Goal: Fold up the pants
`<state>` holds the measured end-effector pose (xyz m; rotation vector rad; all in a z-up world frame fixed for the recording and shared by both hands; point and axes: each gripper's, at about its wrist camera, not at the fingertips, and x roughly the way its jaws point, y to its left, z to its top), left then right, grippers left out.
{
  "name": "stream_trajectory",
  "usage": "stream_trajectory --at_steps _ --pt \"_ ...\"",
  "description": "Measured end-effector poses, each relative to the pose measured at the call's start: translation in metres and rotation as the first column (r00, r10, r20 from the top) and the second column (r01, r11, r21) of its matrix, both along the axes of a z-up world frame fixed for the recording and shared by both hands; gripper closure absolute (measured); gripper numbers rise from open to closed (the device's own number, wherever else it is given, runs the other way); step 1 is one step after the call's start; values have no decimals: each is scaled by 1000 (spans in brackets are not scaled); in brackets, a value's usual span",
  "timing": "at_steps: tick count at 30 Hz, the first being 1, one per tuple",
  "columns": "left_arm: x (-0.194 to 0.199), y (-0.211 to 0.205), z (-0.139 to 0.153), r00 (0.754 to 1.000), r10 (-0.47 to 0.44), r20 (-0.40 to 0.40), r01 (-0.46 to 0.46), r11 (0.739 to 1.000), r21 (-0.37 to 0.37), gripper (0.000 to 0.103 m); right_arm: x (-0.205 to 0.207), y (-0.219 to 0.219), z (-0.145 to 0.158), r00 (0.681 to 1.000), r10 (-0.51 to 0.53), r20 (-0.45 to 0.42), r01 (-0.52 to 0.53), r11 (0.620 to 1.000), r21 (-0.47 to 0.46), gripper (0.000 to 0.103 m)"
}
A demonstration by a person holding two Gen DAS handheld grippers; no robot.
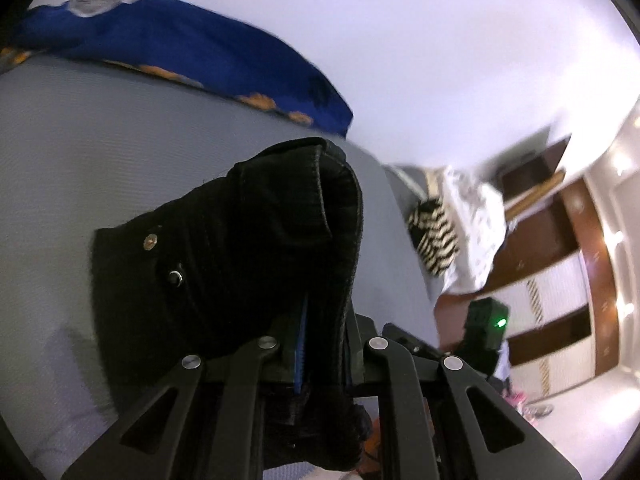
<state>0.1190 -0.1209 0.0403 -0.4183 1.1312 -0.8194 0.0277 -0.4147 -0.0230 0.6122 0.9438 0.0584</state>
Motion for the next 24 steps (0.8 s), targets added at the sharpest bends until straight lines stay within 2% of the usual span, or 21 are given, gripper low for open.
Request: stream_trajectory --at_steps 4,7,10,12,16,18,19,22,24 --pt "-3 -46 -21 998 -56 -28 58 996 66 89 1 -11 -7 999 -29 -14 30 999 29 10" --pt "-9 -74 -40 996 -86 -6 86 985 148 89 1 -17 -10 999 -37 -16 37 999 34 10" --pt "-12 -94 -63 995 -98 -21 100 972 214 88 3 -20 -16 999 -32 -29 33 999 43 10" --pt "-12 -98 -74 995 -95 -39 102 967 233 82 4 -20 -18 999 -25 -33 27 998 50 10" --pt "-10 -105 -77 989 -79 -123 102 977 188 64 7 -19 -21 999 -13 -29 15 996 90 9" --pt "-14 -105 -65 991 -93 -96 110 975 191 54 11 -19 -24 1000 -1 -21 4 991 130 10" --pt "-16 -103 -59 992 -102 -70 114 975 192 53 12 -19 -26 1000 7 -18 -4 986 169 10" --pt "-28 -90 -34 989 -142 34 133 971 201 44 14 -19 -33 1000 24 -8 -21 967 253 10" --pt "-34 -75 -21 987 -129 96 105 969 222 38 15 -18 -35 999 39 -4 -37 961 275 10"
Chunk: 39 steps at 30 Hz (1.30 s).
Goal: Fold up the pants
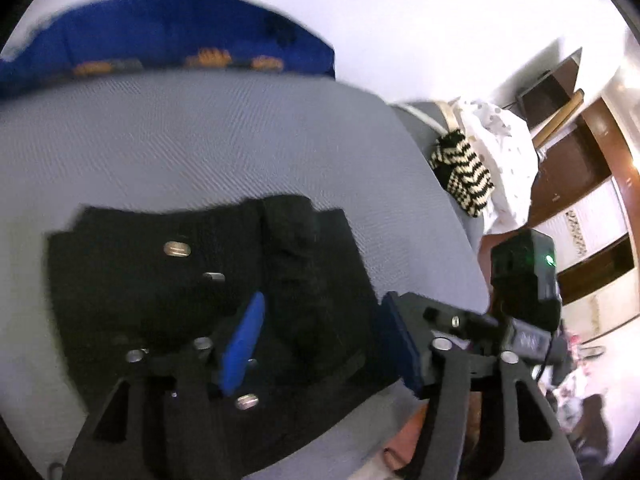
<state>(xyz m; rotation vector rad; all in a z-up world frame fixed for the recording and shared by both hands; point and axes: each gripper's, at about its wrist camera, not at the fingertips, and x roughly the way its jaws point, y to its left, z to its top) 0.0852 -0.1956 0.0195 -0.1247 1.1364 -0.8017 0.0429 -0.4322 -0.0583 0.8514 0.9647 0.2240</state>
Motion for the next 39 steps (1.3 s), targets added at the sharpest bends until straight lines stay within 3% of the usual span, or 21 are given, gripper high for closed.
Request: stream_trajectory --at_steps 4,11,15,22,24,27,30,32,35,39 --pt "-4 44 6 991 88 104 -99 989 110 36 9 7 -4 999 52 -13 -52 999 16 18" --pt "7 113 -25 955 279 97 -294 935 200 37 41 16 -22 986 167 -10 -166 985 37 40" --pt "8 129 -48 947 315 64 -321 921 220 37 54 23 -33 979 204 3 -204 979 25 50" --pt "9 123 -73 948 318 27 -316 922 226 36 76 40 -40 961 268 73 -273 959 69 56" --pt "10 123 -76 945 326 20 -322 921 221 37 81 50 -42 951 299 78 -306 948 88 66" --pt "11 120 -80 943 332 15 -327 919 218 37 81 52 -42 962 268 53 -272 957 102 81" --pt "11 121 -79 943 333 24 -330 919 216 37 71 50 -24 974 217 70 -224 968 111 91" --pt "13 120 -79 942 335 31 -333 917 221 37 62 48 -6 979 184 88 -193 974 115 92" --pt "14 113 -75 943 328 50 -330 917 223 37 51 45 17 982 149 117 -154 988 32 92" --pt "15 92 -69 955 288 78 -298 926 230 36 41 22 18 993 76 90 -77 997 4 92"
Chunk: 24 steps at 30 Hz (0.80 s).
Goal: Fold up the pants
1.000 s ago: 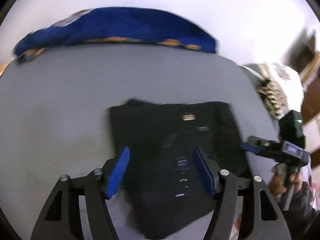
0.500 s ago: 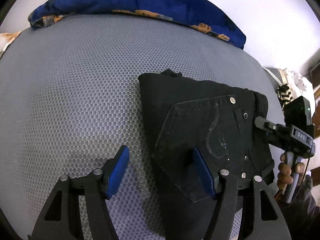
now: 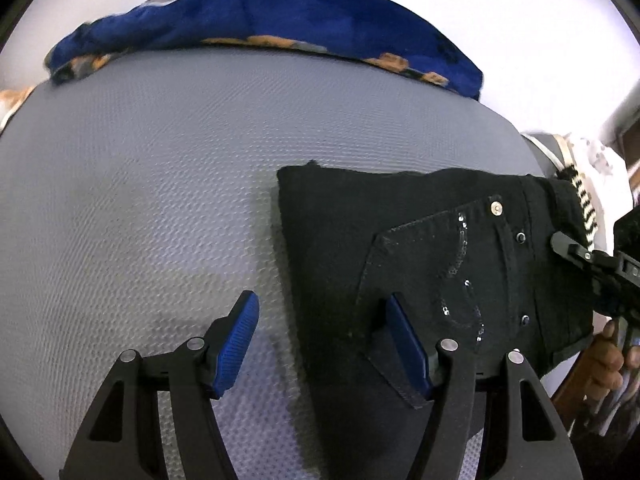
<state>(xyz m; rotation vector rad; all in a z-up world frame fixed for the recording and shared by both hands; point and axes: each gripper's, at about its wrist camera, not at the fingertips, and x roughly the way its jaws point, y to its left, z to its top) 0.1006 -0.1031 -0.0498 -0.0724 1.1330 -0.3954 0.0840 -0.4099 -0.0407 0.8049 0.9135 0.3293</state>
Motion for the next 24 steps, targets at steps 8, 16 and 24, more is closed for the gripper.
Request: stream_trajectory --at_steps 8,16,24 --pt "3 -40 -16 996 -86 -4 86 993 83 36 -5 -30 -39 992 -84 -92 79 995 -57 88" --pt "3 -46 -22 995 -102 -8 102 988 113 36 -23 -25 -36 990 -57 -128 38 988 -149 74" --pt "-17 -42 -23 992 -123 -1 122 984 129 36 -52 -17 -28 990 -50 -133 22 978 -206 72"
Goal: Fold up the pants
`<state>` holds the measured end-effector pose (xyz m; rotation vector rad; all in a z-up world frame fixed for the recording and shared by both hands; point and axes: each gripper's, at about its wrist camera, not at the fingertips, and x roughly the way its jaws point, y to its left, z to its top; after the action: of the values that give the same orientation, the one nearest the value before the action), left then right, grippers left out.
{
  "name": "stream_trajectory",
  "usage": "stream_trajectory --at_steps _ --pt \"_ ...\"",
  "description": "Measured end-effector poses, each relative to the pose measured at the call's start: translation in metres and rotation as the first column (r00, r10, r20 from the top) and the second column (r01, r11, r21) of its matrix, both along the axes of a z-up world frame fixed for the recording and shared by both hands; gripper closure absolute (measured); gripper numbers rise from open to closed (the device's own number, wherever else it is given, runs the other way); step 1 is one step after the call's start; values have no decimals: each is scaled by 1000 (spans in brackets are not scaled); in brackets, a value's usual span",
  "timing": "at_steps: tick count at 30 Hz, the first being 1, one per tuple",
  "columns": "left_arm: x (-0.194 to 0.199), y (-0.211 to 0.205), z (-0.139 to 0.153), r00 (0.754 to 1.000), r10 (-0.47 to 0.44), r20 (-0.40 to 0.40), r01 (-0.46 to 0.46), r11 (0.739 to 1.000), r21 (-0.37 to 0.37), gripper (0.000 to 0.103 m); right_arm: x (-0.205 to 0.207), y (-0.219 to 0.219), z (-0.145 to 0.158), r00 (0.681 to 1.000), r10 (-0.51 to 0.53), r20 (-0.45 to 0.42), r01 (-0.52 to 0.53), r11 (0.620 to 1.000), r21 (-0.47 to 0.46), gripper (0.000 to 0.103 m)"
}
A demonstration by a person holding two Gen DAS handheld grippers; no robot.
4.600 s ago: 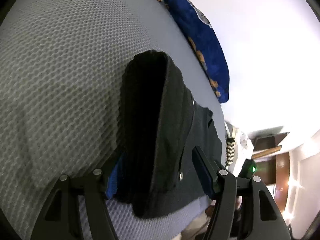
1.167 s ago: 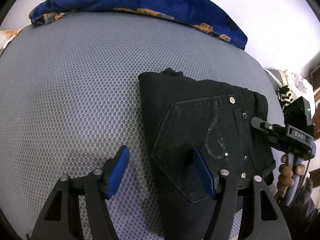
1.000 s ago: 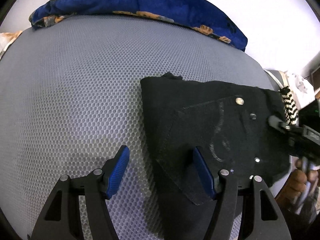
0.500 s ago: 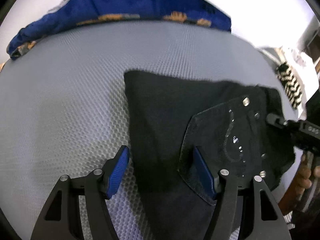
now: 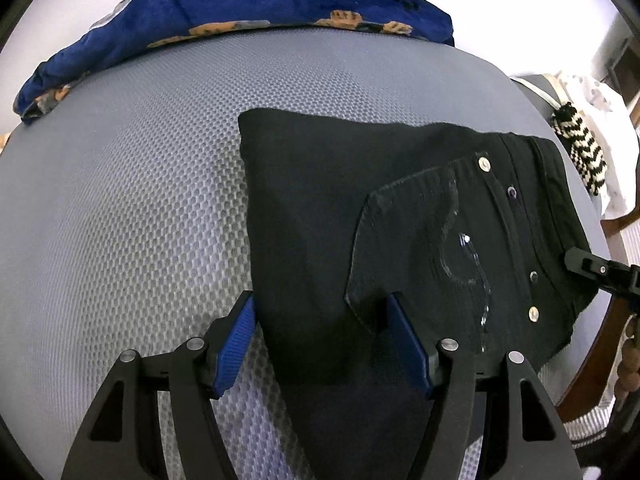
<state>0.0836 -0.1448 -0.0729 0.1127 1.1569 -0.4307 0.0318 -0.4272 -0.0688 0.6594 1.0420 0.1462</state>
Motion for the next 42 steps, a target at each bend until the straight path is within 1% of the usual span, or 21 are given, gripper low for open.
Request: stream_trajectory --at_steps 8,10,12,13,14,17,21,24,28,32,37,40,42 --pt "-22 5 2 1000 -16 -8 16 1000 -5 36 -18 6 12 1000 -2 8 3 997 -79 72" --pt "-28 7 4 1000 -17 -7 17 1000 -11 36 -22 7 15 1000 0 7 1 994 -105 74" --pt "-34 7 3 1000 -23 -11 23 1000 -15 36 -25 7 16 1000 -2 0 2 991 -131 88" --pt "-37 7 3 1000 -27 -13 27 999 -17 36 -27 6 16 1000 -11 -8 10 991 -135 88" --pt "-41 7 2 1000 -29 -11 29 999 -14 36 -29 3 15 1000 -20 -11 18 993 -113 88" --pt "-43 8 2 999 -41 -10 40 999 -11 36 -33 3 15 999 -26 -23 24 995 -98 90" --pt "-48 11 0 999 -50 -14 50 999 -9 36 -37 9 17 1000 -17 -26 13 992 -128 90" --pt "-48 14 -1 998 -54 -16 54 998 -15 36 -42 12 20 999 -6 -48 -1 989 -147 91" --pt "-50 16 -5 997 -72 -9 72 997 -15 35 -41 15 16 998 5 -67 -17 982 -189 91" --pt "-52 16 -7 997 -75 26 75 997 10 26 -38 16 2 997 -5 -82 -12 979 -205 91" --pt "-50 19 -8 999 -50 17 50 999 -10 25 -36 11 1 996 -15 -88 -1 984 -178 90" --pt "-50 19 -7 999 -43 19 43 999 -8 25 -38 8 1 996 -20 -87 4 985 -173 83" --pt "-50 20 -7 999 -39 21 39 999 -8 25 -37 7 2 995 -23 -94 5 981 -193 78"
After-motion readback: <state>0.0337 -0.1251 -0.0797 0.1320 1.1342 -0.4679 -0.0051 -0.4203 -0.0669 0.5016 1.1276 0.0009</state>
